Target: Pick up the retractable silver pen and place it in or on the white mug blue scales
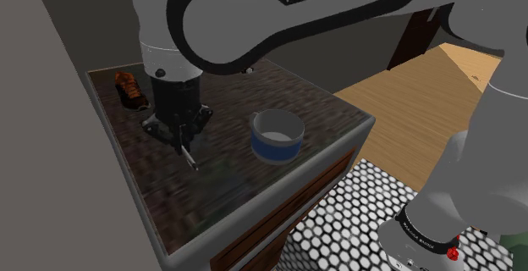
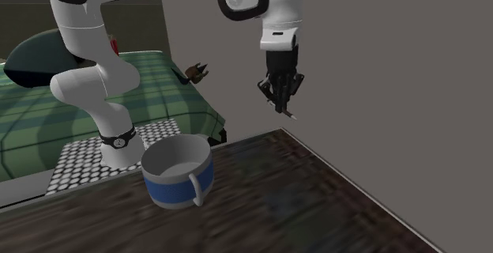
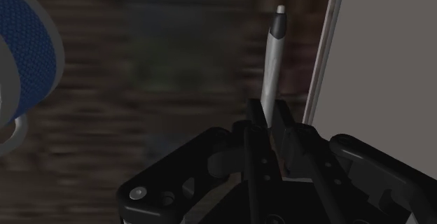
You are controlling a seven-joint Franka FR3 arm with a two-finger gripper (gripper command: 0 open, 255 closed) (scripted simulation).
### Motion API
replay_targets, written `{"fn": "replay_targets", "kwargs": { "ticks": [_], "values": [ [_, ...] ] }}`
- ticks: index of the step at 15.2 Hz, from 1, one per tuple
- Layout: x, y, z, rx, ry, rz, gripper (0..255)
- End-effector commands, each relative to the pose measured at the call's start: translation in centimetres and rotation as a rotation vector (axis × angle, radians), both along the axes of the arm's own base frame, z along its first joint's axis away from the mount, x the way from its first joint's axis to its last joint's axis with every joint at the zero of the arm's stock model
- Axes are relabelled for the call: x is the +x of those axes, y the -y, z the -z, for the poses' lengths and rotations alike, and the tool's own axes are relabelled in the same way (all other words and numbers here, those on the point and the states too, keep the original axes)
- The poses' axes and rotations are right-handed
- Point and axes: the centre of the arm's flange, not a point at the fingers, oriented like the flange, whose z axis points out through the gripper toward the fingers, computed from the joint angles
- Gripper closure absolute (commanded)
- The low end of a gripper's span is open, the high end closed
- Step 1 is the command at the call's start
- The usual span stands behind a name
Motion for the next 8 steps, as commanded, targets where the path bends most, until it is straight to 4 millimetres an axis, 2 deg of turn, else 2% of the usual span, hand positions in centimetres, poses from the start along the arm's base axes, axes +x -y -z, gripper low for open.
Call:
{"fn": "replay_targets", "kwargs": {
  "ticks": [1, 4, 8],
  "values": [
    [0.0, -0.1, -1.1, 0.000, 0.000, 0.000, 255],
    [0.0, -0.1, -2.7, 0.000, 0.000, 0.000, 255],
    [0.0, 5.2, -2.8, 0.000, 0.000, 0.000, 255]
  ]
}}
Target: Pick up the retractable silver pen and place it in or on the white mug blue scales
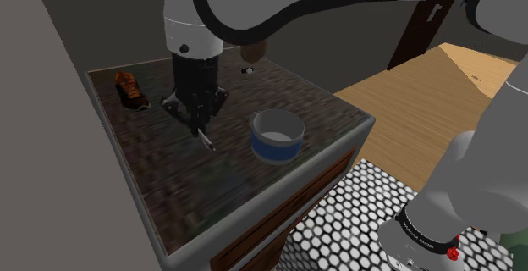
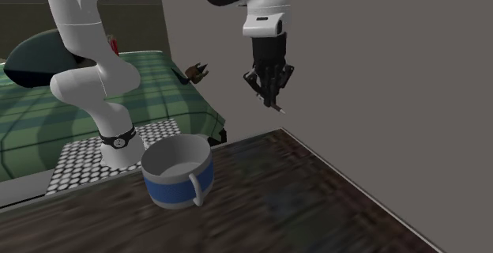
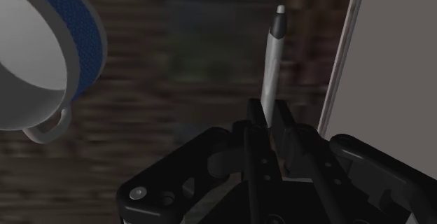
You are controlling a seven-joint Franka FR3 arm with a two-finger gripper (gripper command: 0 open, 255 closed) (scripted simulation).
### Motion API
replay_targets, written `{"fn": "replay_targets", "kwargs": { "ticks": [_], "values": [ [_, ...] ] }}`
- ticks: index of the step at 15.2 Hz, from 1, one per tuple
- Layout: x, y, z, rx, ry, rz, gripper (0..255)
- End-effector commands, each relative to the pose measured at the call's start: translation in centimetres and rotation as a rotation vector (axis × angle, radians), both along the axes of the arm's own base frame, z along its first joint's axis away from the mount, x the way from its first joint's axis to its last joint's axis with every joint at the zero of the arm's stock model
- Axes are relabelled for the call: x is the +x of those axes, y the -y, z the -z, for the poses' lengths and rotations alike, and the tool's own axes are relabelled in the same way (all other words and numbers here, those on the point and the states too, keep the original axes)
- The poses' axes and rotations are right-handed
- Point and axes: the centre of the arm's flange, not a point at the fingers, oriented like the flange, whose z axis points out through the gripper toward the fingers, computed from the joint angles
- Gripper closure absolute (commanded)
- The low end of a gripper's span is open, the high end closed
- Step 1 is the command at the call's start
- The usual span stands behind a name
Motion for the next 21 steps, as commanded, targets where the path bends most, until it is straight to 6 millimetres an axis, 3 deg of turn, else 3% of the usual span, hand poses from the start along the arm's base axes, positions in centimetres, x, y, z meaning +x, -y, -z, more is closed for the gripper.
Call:
{"fn": "replay_targets", "kwargs": {
  "ticks": [1, 17, 21],
  "values": [
    [-0.1, 2.4, -0.1, 0.000, 0.000, -0.001, 255],
    [-0.1, 23.6, -0.8, 0.000, 0.000, -0.001, 255],
    [-0.1, 24.0, 0.7, 0.000, 0.000, -0.001, 255]
  ]
}}
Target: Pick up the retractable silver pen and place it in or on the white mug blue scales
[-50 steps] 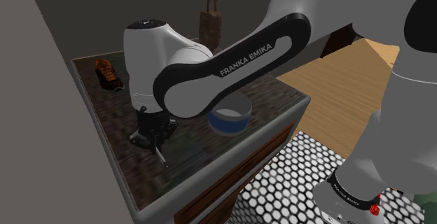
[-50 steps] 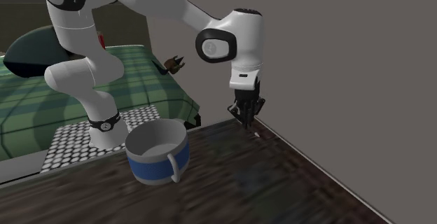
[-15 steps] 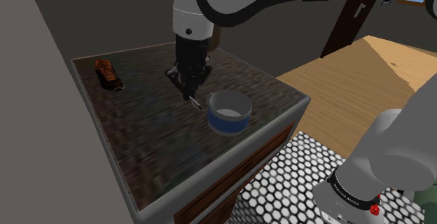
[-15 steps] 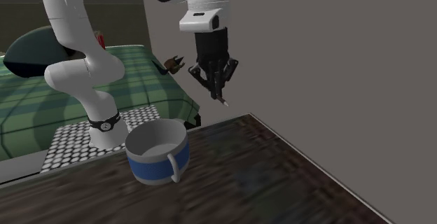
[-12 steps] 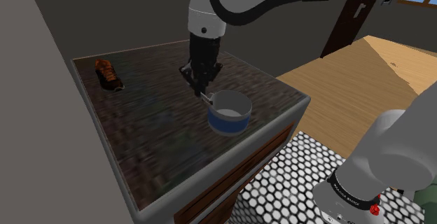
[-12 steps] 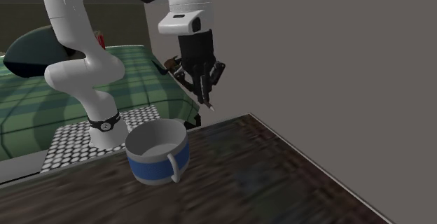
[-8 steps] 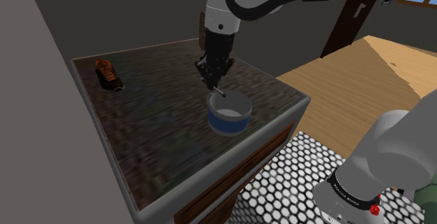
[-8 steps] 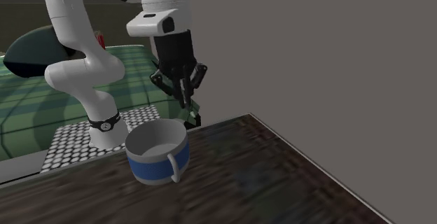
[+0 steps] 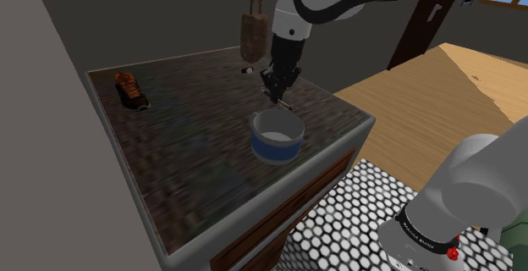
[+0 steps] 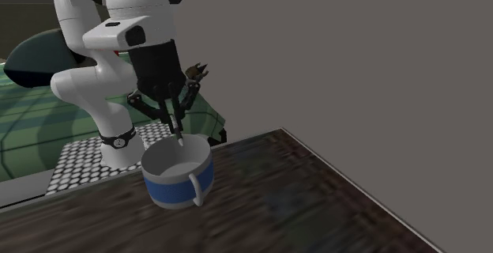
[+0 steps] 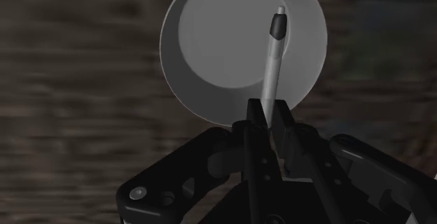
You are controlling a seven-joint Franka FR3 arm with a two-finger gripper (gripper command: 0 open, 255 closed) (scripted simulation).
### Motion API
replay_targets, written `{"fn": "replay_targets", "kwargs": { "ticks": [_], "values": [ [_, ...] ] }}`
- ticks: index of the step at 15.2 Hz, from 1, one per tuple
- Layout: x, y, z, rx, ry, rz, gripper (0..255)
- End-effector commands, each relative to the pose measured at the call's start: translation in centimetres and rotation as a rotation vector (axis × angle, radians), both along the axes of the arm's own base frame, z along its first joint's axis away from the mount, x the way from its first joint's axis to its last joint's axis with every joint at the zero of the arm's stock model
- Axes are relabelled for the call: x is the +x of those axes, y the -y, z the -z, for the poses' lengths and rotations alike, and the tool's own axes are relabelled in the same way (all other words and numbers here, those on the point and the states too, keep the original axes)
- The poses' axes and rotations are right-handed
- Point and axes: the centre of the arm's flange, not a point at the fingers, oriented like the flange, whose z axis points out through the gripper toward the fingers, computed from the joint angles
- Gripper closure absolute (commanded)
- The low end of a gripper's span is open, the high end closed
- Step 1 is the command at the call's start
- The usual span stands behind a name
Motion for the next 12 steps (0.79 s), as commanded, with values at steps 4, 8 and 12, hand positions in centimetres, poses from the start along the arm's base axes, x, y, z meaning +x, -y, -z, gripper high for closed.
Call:
{"fn": "replay_targets", "kwargs": {
  "ticks": [4, 8, 12],
  "values": [
    [0.0, 0.0, 2.6, 0.000, 0.000, -0.001, 255],
    [0.0, 0.0, 4.7, 0.000, 0.000, -0.001, 255],
    [0.0, 0.0, 6.9, 0.000, 0.000, -0.001, 255]
  ]
}}
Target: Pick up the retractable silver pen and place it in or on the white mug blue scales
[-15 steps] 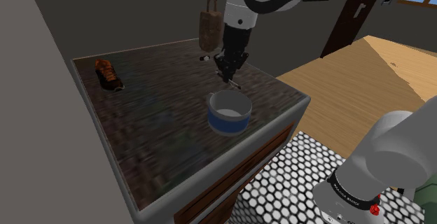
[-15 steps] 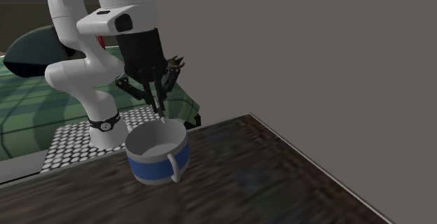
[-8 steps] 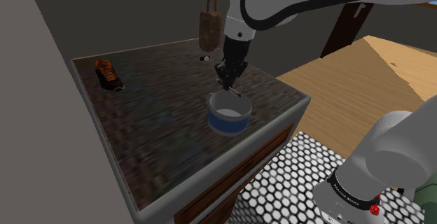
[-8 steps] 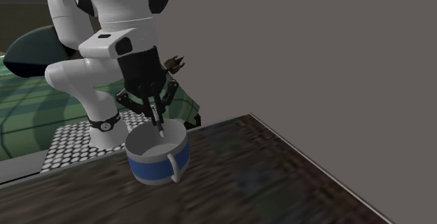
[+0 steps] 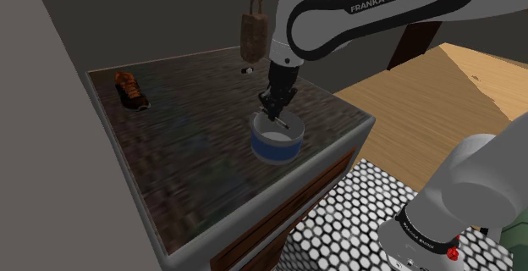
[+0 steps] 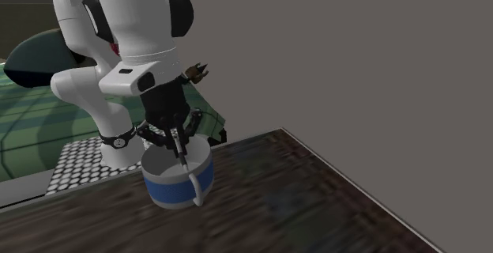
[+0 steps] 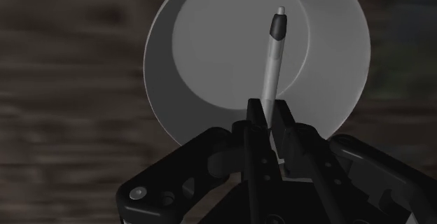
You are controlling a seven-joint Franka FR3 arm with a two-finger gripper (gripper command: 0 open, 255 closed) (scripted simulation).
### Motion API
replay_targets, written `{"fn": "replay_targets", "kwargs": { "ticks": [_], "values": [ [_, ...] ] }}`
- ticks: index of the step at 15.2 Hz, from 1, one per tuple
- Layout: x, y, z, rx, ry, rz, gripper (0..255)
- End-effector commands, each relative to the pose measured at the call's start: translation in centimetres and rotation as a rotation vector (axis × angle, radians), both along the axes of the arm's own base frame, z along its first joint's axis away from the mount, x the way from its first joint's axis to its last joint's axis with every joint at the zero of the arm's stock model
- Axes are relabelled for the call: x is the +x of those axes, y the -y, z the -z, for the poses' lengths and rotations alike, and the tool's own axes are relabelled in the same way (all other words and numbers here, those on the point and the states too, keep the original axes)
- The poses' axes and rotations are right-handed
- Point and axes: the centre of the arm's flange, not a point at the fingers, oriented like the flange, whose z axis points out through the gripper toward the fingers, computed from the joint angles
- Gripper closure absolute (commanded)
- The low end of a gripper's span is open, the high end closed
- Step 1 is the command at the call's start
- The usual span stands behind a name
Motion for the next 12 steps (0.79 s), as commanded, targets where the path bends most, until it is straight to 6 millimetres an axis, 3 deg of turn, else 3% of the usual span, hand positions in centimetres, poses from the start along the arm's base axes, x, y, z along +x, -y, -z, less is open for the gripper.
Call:
{"fn": "replay_targets", "kwargs": {
  "ticks": [1, 7, 8, 12],
  "values": [
    [0.03, -0.01, 0.55, 0.000, 0.000, 0.000, 255],
    [0.04, -0.01, 0.55, 0.000, 0.000, 0.000, 255],
    [0.05, -0.01, 0.55, 0.000, 0.000, 0.000, 0],
    [0.05, 0.00, 0.55, 0.000, 0.000, 0.000, 0]
  ]
}}
